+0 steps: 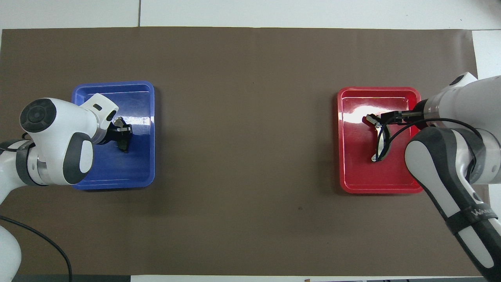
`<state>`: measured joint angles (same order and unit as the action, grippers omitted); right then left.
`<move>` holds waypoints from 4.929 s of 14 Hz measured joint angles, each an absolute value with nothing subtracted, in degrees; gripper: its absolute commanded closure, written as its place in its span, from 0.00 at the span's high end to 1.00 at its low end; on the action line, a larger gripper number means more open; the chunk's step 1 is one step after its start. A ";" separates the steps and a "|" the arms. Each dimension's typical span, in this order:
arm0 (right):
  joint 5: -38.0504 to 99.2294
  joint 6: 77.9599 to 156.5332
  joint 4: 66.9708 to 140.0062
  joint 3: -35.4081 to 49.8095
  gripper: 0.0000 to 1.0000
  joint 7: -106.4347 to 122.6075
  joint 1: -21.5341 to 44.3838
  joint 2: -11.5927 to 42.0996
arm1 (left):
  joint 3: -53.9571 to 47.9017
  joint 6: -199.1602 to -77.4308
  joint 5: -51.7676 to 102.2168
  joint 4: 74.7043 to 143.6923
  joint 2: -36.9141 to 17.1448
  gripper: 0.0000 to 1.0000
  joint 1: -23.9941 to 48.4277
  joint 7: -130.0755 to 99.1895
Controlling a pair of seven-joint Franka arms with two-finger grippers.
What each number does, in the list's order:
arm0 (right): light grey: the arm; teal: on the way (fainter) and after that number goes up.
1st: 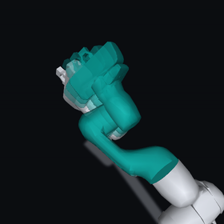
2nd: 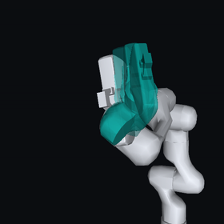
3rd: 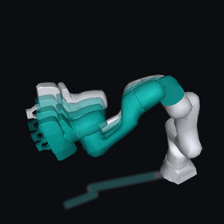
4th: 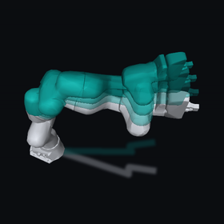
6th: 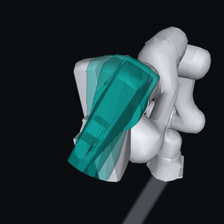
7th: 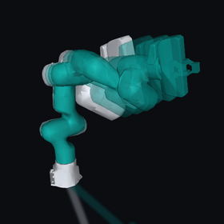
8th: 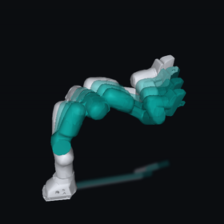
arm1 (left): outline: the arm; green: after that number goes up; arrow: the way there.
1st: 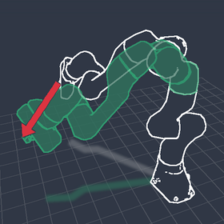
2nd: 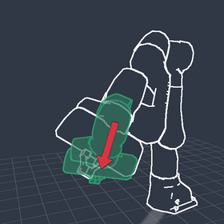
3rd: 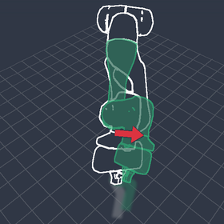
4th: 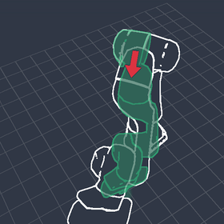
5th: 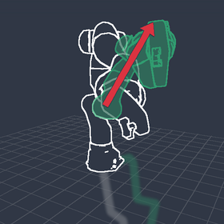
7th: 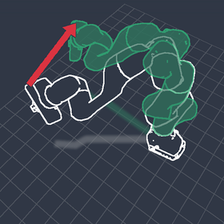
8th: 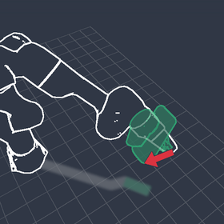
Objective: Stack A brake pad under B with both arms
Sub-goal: 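Grasp the pad with the left gripper while the right gripper grasps the shoe, then center the pad with the left gripper while the right gripper lifts the shoe, then carry the curved shoe over the grey pad with the right gripper, then lower the shoe onto the pad and open the right gripper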
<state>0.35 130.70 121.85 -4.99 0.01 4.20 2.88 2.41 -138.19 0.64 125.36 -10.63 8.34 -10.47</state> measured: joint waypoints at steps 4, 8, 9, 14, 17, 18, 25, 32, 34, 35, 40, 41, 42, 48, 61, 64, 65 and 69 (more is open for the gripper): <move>0.36 136.85 126.04 -5.07 1.00 1.93 4.04 5.93 | 2.40 -130.47 0.63 118.74 -9.45 0.00 8.91 -10.44; 0.60 140.14 127.17 -5.07 1.00 3.02 3.50 8.83 | 2.31 -122.60 0.62 109.85 -8.84 0.00 14.73 -10.43; 1.16 140.84 127.27 -5.07 1.00 3.53 3.42 9.67 | 2.27 -122.67 0.63 109.67 -8.98 0.00 17.44 -10.52; 1.62 140.97 127.98 -5.08 0.89 6.31 3.30 10.55 | 2.02 -127.28 0.64 108.60 -14.02 0.00 31.03 -21.47; 1.72 139.31 128.00 -5.09 0.87 8.45 2.44 10.46 | 1.95 -129.97 0.63 104.62 -20.01 0.03 37.13 -28.39; 1.72 139.00 128.00 -5.09 0.85 8.57 2.30 10.37 | 1.94 -131.12 0.63 103.97 -21.51 0.05 38.58 -29.27; 1.72 138.43 127.98 -5.01 0.48 8.63 2.64 10.25 | 1.91 -137.03 0.63 103.77 -26.13 0.99 43.28 -29.85; 1.76 133.55 124.44 -4.40 0.00 8.64 3.09 10.17 | 3.17 -127.07 0.64 103.23 -18.19 0.99 37.90 -29.75; 1.84 129.64 120.53 -4.19 0.00 8.59 4.27 10.10 | 3.55 -121.14 0.60 103.36 -13.21 0.99 33.23 -28.61; 1.94 127.71 118.45 -4.13 0.00 7.95 5.26 10.07 | 3.69 -119.30 0.58 103.43 -11.41 0.99 30.87 -26.78; 1.96 121.39 110.08 -3.77 0.00 -5.07 14.76 10.56 | 4.08 -110.86 0.57 103.42 -4.49 0.99 17.01 -11.29; 1.96 120.49 108.40 -3.68 0.00 -8.16 16.94 11.35 | 4.12 -108.60 0.57 103.42 -3.02 0.99 14.35 -7.62; 1.96 119.57 106.21 -3.62 0.00 -11.30 19.13 12.62 | 4.17 -106.16 0.58 103.41 -1.51 0.99 11.89 -3.84; 1.97 118.10 94.69 -3.46 0.00 -19.65 28.41 23.84 | 4.23 -91.64 0.58 94.72 1.36 0.99 4.49 6.18; 2.78 125.21 91.78 -1.03 0.00 -24.81 34.00 30.19 | 3.77 -81.78 0.58 86.63 -1.45 0.99 2.52 7.49; 2.78 125.22 91.78 -1.03 0.00 -25.25 34.81 30.82 | 3.59 -81.63 0.59 86.63 -1.45 0.99 2.56 7.54; 2.78 125.22 91.79 -1.04 0.00 -25.28 34.86 30.86 | 3.35 -81.58 0.59 86.63 -1.45 0.99 2.61 7.54; 2.78 125.22 92.19 -1.17 0.00 -25.31 34.83 31.25 | 3.09 -81.37 0.59 86.63 -1.45 0.99 2.52 7.54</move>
